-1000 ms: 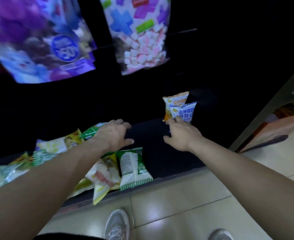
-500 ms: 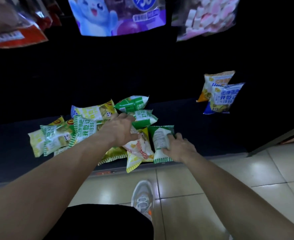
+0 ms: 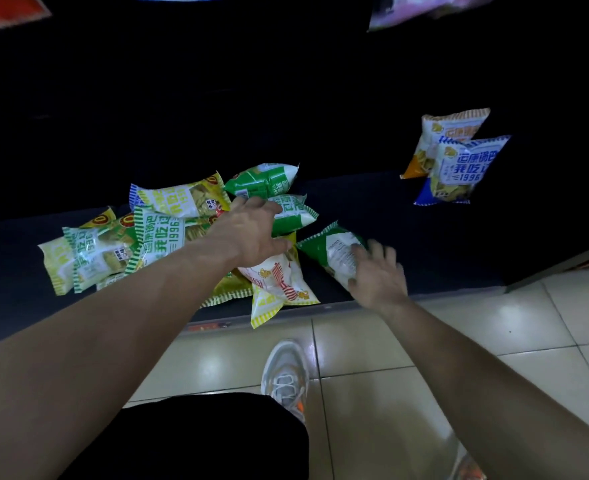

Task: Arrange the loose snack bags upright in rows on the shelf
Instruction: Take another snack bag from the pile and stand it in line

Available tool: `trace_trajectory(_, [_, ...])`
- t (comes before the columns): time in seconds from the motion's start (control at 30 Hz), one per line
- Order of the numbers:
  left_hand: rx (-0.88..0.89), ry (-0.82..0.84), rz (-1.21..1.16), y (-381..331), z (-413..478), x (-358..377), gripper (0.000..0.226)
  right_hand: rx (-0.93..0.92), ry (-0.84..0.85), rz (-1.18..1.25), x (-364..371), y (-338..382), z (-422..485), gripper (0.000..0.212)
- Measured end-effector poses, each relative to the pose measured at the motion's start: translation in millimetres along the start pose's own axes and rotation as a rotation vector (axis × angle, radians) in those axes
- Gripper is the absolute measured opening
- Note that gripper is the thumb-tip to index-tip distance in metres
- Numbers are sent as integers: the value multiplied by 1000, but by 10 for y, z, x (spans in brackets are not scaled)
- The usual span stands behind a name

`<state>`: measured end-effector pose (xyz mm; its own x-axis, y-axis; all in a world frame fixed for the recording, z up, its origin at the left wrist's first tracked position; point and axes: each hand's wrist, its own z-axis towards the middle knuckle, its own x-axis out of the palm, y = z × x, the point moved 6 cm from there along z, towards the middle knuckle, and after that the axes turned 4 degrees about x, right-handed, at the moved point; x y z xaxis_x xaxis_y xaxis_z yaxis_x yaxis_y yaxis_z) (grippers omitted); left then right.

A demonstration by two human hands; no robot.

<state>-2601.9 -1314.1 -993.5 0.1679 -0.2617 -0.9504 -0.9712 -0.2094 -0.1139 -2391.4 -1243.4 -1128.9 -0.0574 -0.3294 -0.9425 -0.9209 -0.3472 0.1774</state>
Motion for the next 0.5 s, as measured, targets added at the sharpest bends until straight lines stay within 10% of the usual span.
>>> trace_trajectory(0.5, [45, 41, -30, -367, 159, 39, 73, -93, -2, 130, -18, -379, 46, 70])
